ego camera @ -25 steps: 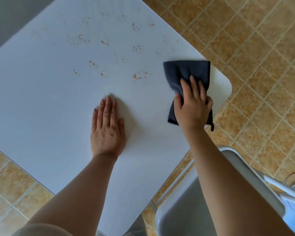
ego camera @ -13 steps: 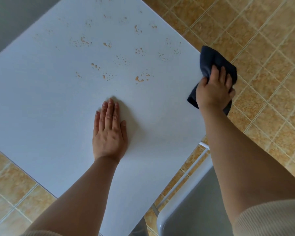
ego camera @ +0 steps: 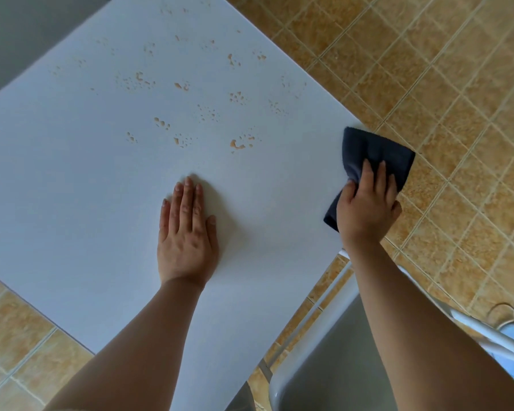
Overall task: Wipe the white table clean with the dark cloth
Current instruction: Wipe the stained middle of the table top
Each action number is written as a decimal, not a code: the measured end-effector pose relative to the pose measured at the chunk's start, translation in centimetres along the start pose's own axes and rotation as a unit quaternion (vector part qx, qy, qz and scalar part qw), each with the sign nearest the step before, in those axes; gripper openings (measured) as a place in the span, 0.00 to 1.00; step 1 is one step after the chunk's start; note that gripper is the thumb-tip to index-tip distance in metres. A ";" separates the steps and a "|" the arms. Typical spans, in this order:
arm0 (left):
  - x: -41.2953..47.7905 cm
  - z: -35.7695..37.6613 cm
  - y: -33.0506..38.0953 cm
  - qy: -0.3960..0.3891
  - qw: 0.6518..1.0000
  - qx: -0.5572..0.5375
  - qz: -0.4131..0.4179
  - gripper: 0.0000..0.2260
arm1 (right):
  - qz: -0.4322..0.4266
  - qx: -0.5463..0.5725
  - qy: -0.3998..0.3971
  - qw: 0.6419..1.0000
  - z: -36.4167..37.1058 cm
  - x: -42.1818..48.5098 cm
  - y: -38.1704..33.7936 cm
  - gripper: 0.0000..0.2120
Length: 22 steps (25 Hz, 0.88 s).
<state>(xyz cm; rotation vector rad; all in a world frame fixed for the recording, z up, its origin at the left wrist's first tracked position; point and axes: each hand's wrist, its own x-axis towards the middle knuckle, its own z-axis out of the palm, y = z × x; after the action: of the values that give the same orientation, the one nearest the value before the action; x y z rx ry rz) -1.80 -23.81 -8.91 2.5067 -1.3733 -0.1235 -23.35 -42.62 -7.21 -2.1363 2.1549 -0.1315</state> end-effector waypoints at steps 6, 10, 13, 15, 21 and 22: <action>-0.1 0.0 -0.2 0.006 1.000 -0.016 0.000 0.25 | -0.033 0.004 -0.003 0.999 1.4 0.2 -8.1 0.23; 0.1 -0.7 -0.7 0.018 0.998 -0.066 0.000 0.23 | -0.076 0.029 0.047 0.996 2.8 -3.1 -13.6 0.22; 0.7 -1.7 -2.2 0.023 0.996 -0.077 0.033 0.23 | -0.124 0.061 0.058 0.989 3.4 -6.0 -16.9 0.21; 1.6 -2.3 -4.4 0.034 0.998 -0.046 0.038 0.23 | -0.175 0.065 0.072 0.980 3.4 -8.3 -17.5 0.20; 4.0 -3.2 -12.8 0.039 0.996 -0.004 -0.075 0.23 | -0.160 0.002 0.075 0.984 2.9 -11.3 -11.7 0.21; 4.0 -3.2 -13.2 0.036 0.997 -0.009 -0.073 0.23 | -0.112 0.002 0.074 0.991 3.0 -10.6 -11.8 0.21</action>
<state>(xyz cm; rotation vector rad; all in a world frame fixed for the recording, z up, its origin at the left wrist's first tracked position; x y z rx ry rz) 11.76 -19.83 -9.36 2.5686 -1.1566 -0.0722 -11.19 -32.07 -8.42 -2.4319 1.9750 -0.3214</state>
